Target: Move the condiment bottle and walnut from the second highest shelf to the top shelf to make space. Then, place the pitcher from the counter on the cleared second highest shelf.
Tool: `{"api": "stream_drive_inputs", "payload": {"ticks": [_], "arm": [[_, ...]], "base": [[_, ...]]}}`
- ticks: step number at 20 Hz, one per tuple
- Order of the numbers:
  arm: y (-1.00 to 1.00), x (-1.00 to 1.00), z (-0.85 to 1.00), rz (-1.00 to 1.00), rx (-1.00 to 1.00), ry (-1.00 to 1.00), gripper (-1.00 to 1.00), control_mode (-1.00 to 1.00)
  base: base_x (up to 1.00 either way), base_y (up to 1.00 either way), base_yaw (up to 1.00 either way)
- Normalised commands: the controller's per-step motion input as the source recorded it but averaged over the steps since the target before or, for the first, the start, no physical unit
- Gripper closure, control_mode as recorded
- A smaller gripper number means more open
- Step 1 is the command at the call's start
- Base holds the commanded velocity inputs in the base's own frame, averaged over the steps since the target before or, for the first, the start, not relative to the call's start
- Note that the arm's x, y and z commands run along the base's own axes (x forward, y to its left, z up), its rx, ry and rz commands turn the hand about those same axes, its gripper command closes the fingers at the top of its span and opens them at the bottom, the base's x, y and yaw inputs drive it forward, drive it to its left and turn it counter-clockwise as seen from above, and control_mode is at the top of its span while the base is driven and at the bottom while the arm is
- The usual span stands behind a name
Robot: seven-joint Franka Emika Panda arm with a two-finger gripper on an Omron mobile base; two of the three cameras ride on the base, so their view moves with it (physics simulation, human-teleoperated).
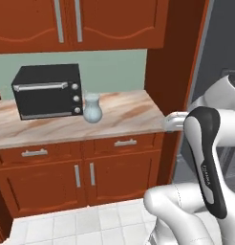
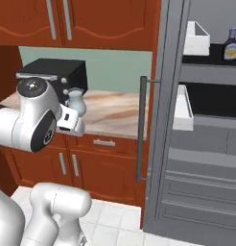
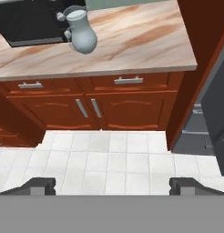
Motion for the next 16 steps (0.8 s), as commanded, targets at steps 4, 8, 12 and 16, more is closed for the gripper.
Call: {"api": "stream_drive_inputs", "payload": {"ticks": [4,8,12,16], "arm": [[0.00,0.00,0.00,0.00,0.00,0.00,-1.00,1.00],[0.00,0.00,0.00,0.00,0.00,0.00,-1.00,1.00],[0.00,0.00,0.00,0.00,0.00,0.00,-1.00,1.00],[0.00,0.00,0.00,0.00,0.00,0.00,-1.00,1.00]], "base": [[0.34,0.67,-0.34],[0.29,0.66,-0.30],[0.32,0.58,-0.26],[0.33,0.58,-0.24]]}}
